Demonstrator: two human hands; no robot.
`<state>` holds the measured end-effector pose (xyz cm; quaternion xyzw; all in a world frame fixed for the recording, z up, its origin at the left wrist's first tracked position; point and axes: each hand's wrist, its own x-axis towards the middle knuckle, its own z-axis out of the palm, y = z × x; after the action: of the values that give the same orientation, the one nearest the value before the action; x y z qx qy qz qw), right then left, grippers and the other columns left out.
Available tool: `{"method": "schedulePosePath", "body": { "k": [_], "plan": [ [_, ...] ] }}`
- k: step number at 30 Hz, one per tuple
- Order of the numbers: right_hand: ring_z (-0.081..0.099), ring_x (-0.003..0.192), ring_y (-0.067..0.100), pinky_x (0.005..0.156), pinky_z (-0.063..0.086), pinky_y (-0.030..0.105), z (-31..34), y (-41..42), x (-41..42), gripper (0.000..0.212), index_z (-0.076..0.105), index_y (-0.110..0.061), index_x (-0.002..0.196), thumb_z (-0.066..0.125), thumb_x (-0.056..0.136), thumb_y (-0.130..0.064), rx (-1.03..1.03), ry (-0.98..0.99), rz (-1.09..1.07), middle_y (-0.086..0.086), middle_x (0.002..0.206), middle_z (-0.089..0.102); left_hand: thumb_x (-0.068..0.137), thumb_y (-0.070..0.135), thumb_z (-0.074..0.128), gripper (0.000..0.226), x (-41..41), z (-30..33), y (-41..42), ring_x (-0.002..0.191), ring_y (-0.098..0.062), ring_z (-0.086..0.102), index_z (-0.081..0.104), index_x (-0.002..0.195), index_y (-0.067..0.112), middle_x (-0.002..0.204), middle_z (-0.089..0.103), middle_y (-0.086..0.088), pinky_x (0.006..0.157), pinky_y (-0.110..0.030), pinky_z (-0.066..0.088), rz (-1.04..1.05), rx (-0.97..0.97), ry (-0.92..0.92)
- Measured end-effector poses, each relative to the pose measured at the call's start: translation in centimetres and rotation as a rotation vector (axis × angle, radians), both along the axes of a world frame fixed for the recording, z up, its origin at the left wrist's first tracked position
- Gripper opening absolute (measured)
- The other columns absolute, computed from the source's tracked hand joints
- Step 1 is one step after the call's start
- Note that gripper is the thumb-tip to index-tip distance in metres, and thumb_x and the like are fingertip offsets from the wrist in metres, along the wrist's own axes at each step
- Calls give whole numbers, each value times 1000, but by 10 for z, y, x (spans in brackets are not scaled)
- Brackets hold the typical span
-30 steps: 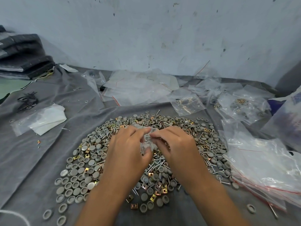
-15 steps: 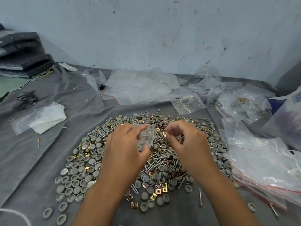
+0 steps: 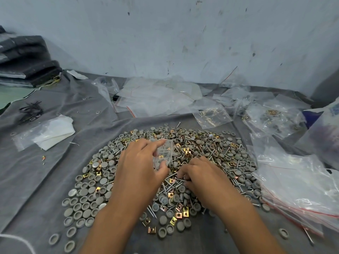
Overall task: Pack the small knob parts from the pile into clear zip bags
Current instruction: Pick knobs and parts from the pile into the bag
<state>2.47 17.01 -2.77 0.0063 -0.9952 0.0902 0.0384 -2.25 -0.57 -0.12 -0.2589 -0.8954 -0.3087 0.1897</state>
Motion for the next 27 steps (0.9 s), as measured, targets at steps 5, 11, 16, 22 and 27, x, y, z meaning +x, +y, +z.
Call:
{"method": "schedulePosePath", "body": {
  "k": [5,11,16,22,27],
  "plan": [
    [38,101,6,83,41,27,-3,3,-2,13,62,-42,110,62,98,-40,-39,9,-10,-18,106,49,83,27,72,49,0,0,1,87,-8,46,61,131,29,85,42,21,85,-29,44,2,-10,-1],
    [37,111,4,87,41,24,-7,7,-4,14,57,-38,115,50,103,-42,-86,27,-23,-18,114,45,84,27,72,50,0,0,0,86,-7,44,60,133,31,86,41,23,85,-27,41,4,5,-20],
    [38,107,-1,86,36,23,1,11,-6,7,51,-42,103,44,103,-45,-283,31,-71,-24,110,49,86,30,71,51,-1,0,1,88,-5,44,57,135,33,87,43,23,86,-24,39,9,0,-36],
    [58,67,-10,57,43,8,15,15,-2,11,64,-33,98,54,104,-32,-852,138,-86,-21,84,69,86,30,70,52,1,0,2,89,-4,41,57,136,33,89,40,26,85,-25,37,7,-20,-45],
    [60,70,1,61,47,17,25,3,1,7,69,-36,101,63,99,-34,-951,334,19,-13,85,69,84,29,71,52,1,-1,3,90,0,38,57,135,34,90,40,28,88,-26,39,5,-18,-42]
  ]
}}
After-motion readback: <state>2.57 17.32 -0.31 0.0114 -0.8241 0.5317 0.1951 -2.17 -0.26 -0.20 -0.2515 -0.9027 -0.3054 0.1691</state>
